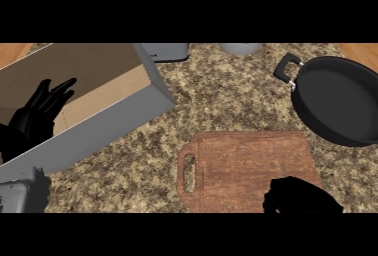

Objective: Pick the sweet potato from the cutting board and place it in the pot

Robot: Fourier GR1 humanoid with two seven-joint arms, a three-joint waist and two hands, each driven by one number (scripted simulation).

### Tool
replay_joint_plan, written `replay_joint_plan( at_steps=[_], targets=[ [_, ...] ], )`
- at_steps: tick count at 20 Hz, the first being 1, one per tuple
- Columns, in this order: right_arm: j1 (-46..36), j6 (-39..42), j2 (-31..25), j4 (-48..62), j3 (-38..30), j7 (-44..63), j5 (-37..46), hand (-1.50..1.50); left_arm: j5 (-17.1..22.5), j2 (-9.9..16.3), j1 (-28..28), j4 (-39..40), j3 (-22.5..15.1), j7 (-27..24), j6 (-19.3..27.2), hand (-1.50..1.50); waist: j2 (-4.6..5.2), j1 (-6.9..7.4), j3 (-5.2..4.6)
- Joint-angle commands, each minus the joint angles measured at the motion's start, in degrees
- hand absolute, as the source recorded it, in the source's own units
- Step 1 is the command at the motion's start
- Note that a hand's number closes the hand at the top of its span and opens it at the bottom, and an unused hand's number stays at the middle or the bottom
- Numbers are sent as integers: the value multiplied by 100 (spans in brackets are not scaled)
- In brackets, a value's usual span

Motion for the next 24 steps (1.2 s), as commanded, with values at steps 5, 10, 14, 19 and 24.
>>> replay_joint_plan(
  at_steps=[5,10,14,19,24],
  targets=[
    [2040,-1427,-2120,-1572,-809,-2378,-406,150,48,61,205,-55,246,-70,41,0,25,-249,17],
    [2673,-1675,-1735,-1806,-2329,-2727,-2311,150,154,157,408,-136,385,-128,-133,0,34,-295,8],
    [2921,-1722,-1443,-1728,-3440,-3082,-3568,150,105,119,190,-32,376,-64,-79,0,75,-256,9],
    [3267,-825,-1654,-1465,-4996,-3072,-5341,150,-51,-82,256,-378,102,135,3,0,89,-23,6],
    [2873,-137,-1926,-919,-6020,-2405,-6158,150,-41,-68,75,-34,24,-101,-213,0,129,174,6]
  ],
)
